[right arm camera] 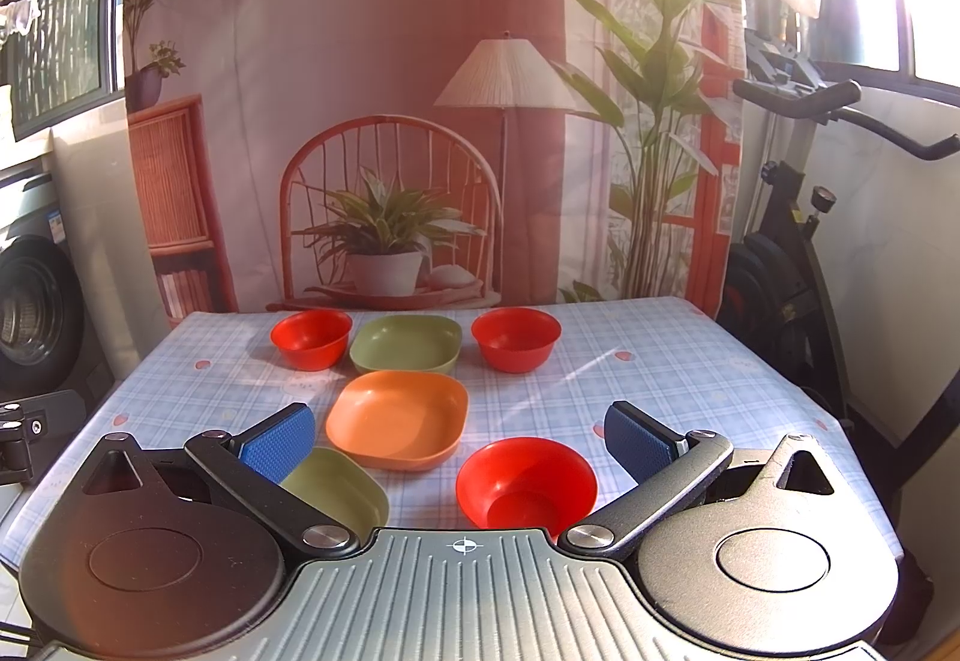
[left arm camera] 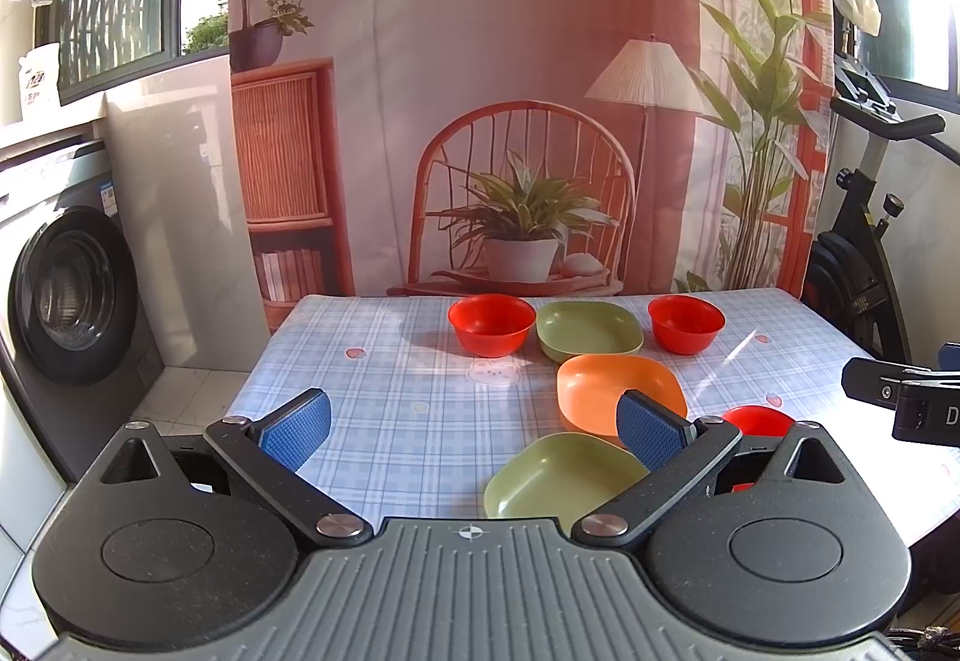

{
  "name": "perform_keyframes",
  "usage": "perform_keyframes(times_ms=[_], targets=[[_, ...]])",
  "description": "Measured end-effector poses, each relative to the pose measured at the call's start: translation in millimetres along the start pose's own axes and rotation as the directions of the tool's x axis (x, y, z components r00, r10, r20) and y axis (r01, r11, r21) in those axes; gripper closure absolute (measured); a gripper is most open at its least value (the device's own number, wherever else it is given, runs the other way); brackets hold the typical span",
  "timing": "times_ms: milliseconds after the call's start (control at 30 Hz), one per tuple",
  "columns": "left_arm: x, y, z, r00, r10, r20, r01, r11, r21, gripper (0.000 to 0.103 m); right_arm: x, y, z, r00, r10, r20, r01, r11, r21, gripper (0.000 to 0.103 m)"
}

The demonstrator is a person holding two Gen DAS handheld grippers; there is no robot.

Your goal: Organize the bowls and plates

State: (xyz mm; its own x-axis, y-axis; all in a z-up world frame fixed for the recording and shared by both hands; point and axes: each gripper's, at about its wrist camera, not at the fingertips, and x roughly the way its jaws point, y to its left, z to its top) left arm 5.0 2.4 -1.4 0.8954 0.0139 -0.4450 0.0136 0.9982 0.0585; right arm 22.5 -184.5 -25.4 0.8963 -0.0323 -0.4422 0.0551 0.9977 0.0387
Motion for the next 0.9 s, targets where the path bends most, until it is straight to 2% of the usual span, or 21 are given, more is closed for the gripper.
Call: perform_keyframes(times_ms=[667, 900], targets=[[1, 1, 0, 1.000, -0.007, -0.014, 0.007, 1.000, -0.023, 0.001, 5, -2, -4, 1.000, 0.005, -0.018, -0.004, 1.000, 0.028, 0.000], [8, 5, 20, 0.999, 0.021, 0.031, -0.021, 1.000, -0.001, 0.001, 19, -11, 14, 0.998, 0.060, -0.001, -0.060, 0.998, 0.034, 0.000]])
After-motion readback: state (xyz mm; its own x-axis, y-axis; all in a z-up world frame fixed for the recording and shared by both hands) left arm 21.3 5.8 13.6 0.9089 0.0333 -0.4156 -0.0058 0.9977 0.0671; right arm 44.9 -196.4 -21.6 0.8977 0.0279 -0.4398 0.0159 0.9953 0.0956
